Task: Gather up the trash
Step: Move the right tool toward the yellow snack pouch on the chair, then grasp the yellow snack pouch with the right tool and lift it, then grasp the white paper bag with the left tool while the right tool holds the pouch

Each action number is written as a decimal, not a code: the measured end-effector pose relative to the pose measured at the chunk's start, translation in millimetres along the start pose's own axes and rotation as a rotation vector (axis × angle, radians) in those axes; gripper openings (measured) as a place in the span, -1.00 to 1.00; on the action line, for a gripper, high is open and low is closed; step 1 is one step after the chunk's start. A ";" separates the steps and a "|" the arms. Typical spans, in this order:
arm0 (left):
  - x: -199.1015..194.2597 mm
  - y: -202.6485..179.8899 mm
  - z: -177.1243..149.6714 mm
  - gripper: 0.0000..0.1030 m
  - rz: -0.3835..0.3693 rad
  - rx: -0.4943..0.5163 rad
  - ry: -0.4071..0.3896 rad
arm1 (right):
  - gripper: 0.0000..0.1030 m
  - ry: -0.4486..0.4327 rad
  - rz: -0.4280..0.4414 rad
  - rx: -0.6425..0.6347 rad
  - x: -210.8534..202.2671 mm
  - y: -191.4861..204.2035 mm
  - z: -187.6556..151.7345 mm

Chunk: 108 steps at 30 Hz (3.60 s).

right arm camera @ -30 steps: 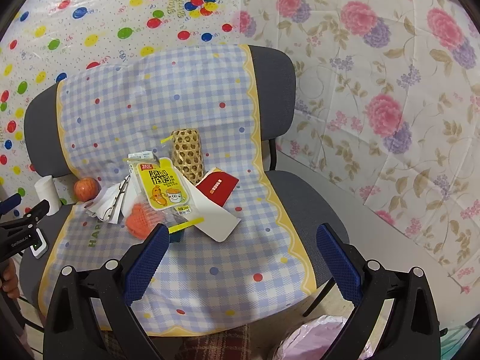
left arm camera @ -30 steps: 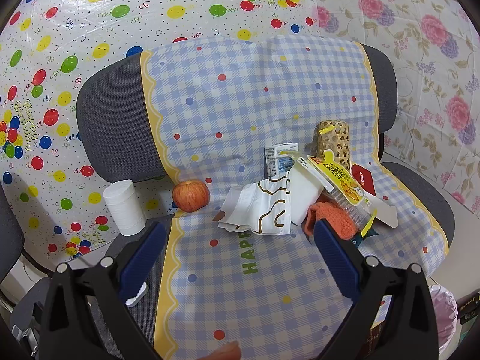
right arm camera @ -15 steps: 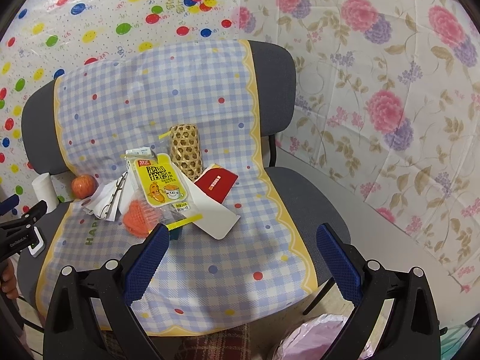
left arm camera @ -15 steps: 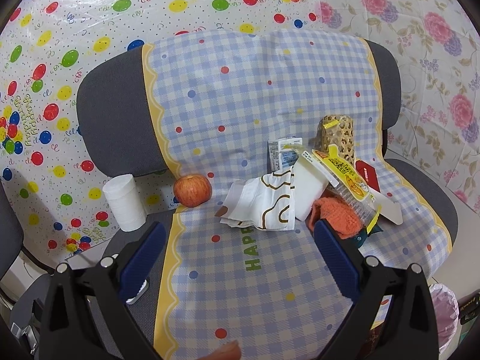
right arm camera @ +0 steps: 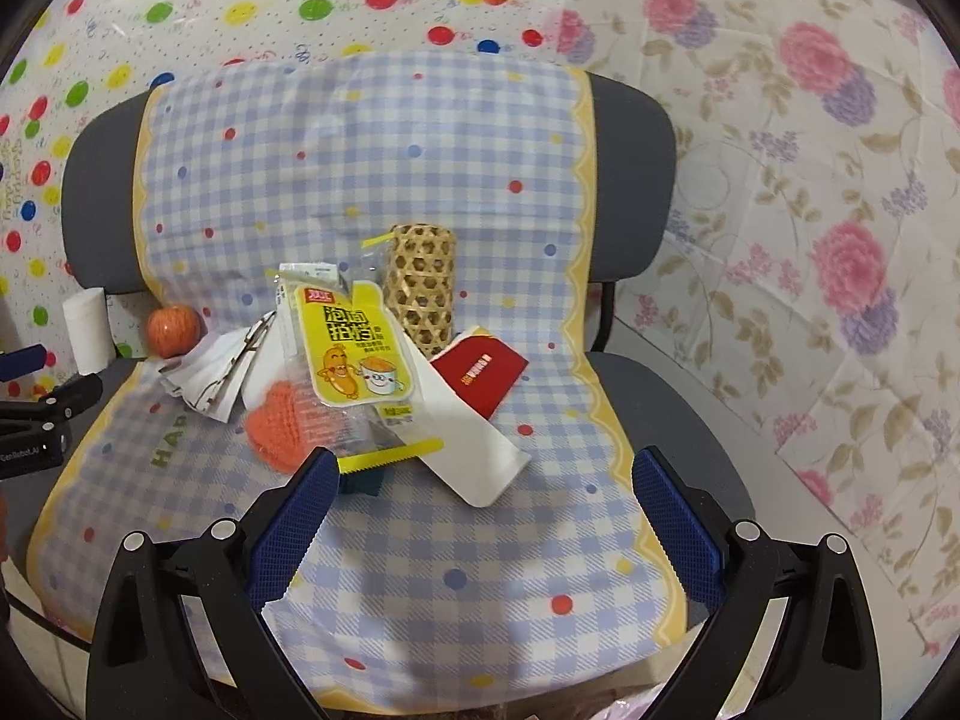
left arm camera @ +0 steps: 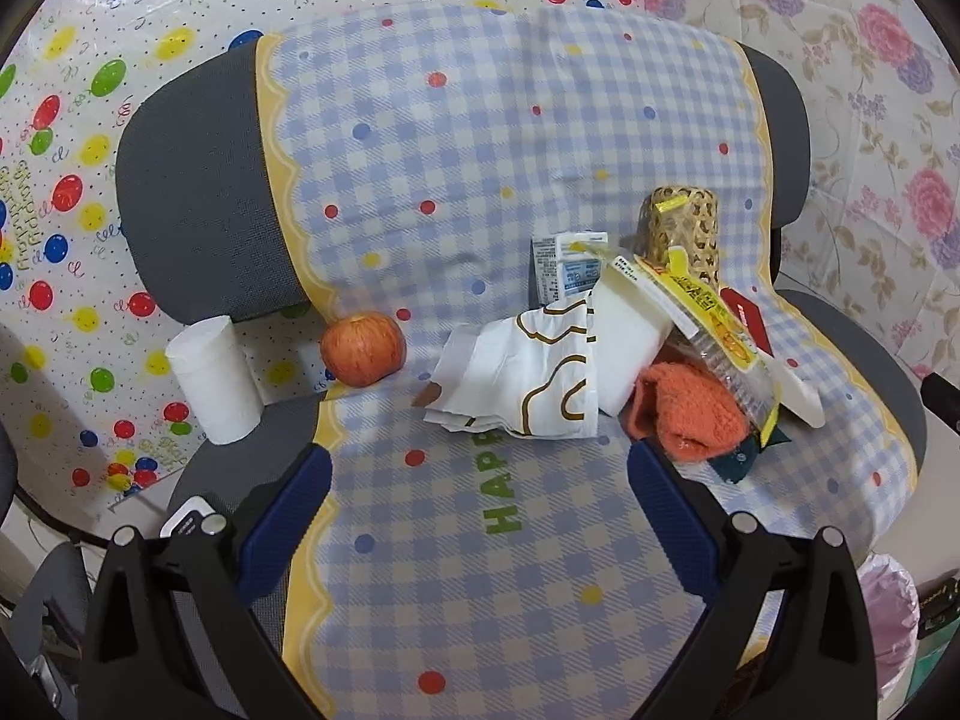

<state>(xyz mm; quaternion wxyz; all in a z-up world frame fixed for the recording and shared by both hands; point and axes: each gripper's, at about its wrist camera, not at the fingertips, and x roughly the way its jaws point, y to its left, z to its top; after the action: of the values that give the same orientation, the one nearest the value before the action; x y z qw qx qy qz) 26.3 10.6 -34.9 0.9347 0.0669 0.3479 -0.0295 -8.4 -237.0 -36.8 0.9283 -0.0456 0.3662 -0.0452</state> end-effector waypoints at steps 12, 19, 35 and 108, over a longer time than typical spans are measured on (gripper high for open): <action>23.2 13.8 -1.3 0.87 0.078 0.039 -0.027 | 0.88 -0.064 0.083 -0.048 46.2 48.6 29.6; 44.3 32.2 -3.1 0.87 0.074 0.007 0.029 | 0.85 -0.014 0.088 -0.154 90.1 87.4 40.6; 64.1 35.1 -4.0 0.87 0.012 -0.034 0.073 | -0.18 0.019 0.035 -0.258 130.7 108.8 54.6; -74.9 -90.7 17.4 -1.00 -0.517 0.141 -0.303 | -0.95 -0.207 -0.033 0.282 -70.1 -91.1 -32.5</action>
<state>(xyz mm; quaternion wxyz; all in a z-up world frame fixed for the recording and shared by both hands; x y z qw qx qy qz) -28.4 -81.0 17.7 0.9304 0.0359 0.2073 -0.3000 -86.2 -320.8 -2.4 0.9574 0.0747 0.2579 -0.1064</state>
